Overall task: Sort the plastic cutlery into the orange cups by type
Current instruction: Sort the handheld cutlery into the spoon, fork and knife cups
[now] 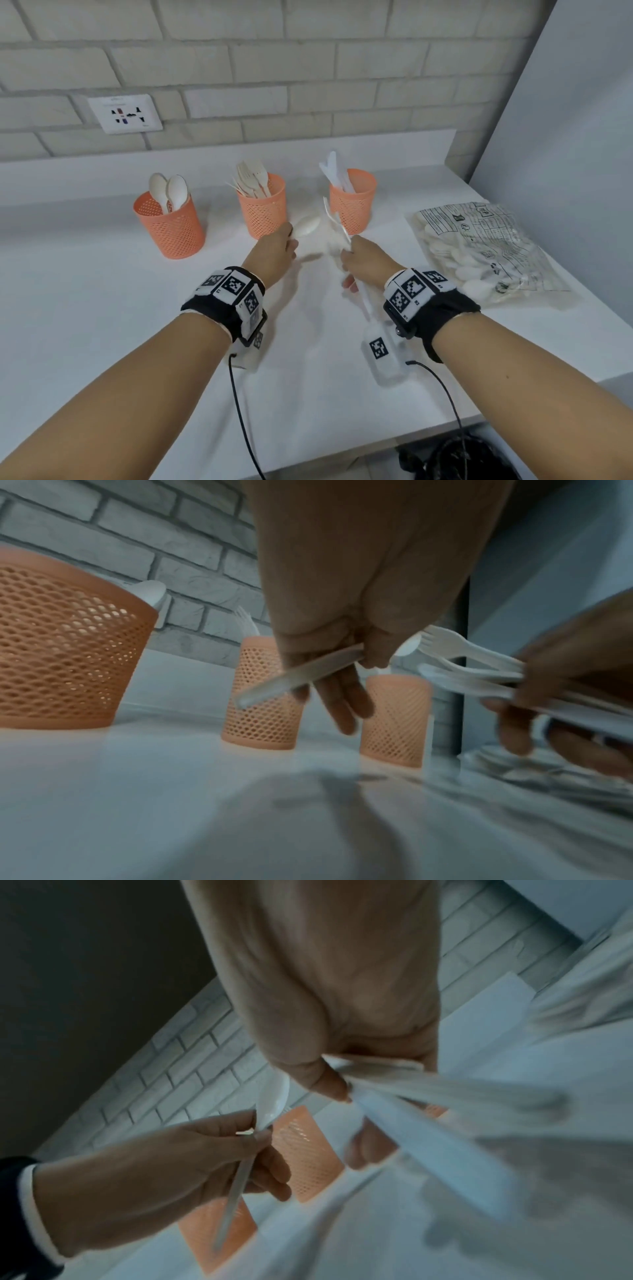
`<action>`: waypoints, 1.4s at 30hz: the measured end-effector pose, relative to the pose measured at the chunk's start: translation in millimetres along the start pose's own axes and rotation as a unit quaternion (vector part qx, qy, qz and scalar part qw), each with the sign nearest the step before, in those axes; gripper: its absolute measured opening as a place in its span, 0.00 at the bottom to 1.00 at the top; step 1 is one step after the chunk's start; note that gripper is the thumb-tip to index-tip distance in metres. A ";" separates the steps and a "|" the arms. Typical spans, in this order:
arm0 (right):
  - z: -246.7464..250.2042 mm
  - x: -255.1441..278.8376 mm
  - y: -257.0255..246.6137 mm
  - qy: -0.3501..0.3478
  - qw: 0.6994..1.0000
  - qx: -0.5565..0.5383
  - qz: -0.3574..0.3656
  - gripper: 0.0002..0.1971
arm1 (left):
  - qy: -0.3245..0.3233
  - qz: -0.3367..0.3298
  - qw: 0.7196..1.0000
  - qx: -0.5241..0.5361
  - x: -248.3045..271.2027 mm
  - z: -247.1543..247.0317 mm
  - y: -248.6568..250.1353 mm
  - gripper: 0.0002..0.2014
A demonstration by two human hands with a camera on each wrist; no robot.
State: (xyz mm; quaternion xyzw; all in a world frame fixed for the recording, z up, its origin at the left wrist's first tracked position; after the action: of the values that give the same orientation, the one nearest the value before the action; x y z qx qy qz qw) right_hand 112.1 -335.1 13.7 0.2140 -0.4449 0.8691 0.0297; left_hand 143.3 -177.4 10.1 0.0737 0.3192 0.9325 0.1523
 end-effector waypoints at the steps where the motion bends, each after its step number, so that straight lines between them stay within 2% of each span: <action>1: -0.6 -1.1 -7.2 0.017 0.998 -0.047 0.023 0.10 | -0.004 0.002 0.998 0.063 3.2 0.6 5.5 0.07; 3: -0.8 -2.8 -23.2 0.063 0.994 -0.057 0.073 0.07 | -0.010 0.015 0.981 0.191 6.7 -0.4 16.1 0.07; 5: -2.9 -5.6 -36.2 0.096 0.988 -0.007 0.119 0.08 | -0.020 0.053 0.941 0.334 7.6 -3.3 24.6 0.10; 7: -10.0 -9.9 -46.4 0.110 0.984 0.016 0.136 0.13 | -0.028 0.077 0.898 0.433 5.1 -5.9 30.8 0.19; 9: -17.5 -14.1 -53.1 0.119 0.982 0.025 0.147 0.17 | -0.032 0.071 0.888 0.453 -1.1 -6.8 32.9 0.29; 10: -20.4 -15.8 -55.3 0.121 0.981 0.046 0.147 0.19 | -0.026 0.066 0.888 0.454 -2.9 -5.3 32.7 0.31; 13: -23.7 -16.4 -59.7 0.120 0.971 0.103 0.180 0.24 | 0.001 0.056 0.882 0.468 -6.1 1.7 29.8 0.23; 16: -20.5 -9.6 -62.2 0.112 0.964 -0.029 0.238 0.18 | 0.010 0.034 0.867 0.497 -8.4 7.2 32.0 0.17; 19: -13.6 -14.4 -57.7 0.093 0.942 -0.224 0.231 0.12 | 0.005 0.015 0.875 0.484 -10.5 10.6 34.2 0.15; 23: -0.4 -23.3 -52.5 0.083 0.940 -0.254 0.212 0.09 | -0.011 0.008 0.878 0.479 -13.8 10.5 33.2 0.16; 25: 3.7 -26.4 -54.0 0.081 0.948 -0.214 0.220 0.08 | -0.013 0.016 0.878 0.478 -15.7 9.9 31.9 0.17; 28: 18.8 -33.2 -60.2 0.162 0.956 -0.066 0.235 0.08 | 0.000 0.041 0.882 0.469 -20.0 11.9 27.4 0.15; 31: 48.8 -39.2 -70.2 0.299 0.916 0.055 0.263 0.07 | 0.025 0.057 0.872 0.486 -25.4 18.3 21.0 0.14; 35: 91.7 -50.0 -79.3 0.407 0.860 0.053 0.303 0.06 | 0.025 0.041 0.874 0.483 -29.0 27.4 16.5 0.14; 37: 100.6 -66.2 -74.6 0.417 0.860 0.079 0.283 0.06 | 0.016 0.032 0.875 0.483 -29.4 29.7 14.4 0.14; 42: 98.0 -106.9 -44.0 0.326 0.920 0.176 0.128 0.11 | 0.012 0.003 0.890 0.455 -29.0 36.3 8.3 0.14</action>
State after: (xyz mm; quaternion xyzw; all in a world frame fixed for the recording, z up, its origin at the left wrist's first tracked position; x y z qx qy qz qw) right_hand 253.6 -370.8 54.8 -0.1380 -0.2745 0.9513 0.0236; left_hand 177.2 -172.4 42.6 0.1249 0.7102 0.6863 0.0954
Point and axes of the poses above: each hand's wrist, its own x-axis away from the middle knuckle, its own z-axis out of the back of the hand, y = z × x, the point moved 4 cm from there along -x, towards the middle knuckle, and after that the axes turned 9 degrees about -y, right-handed, at the moved point
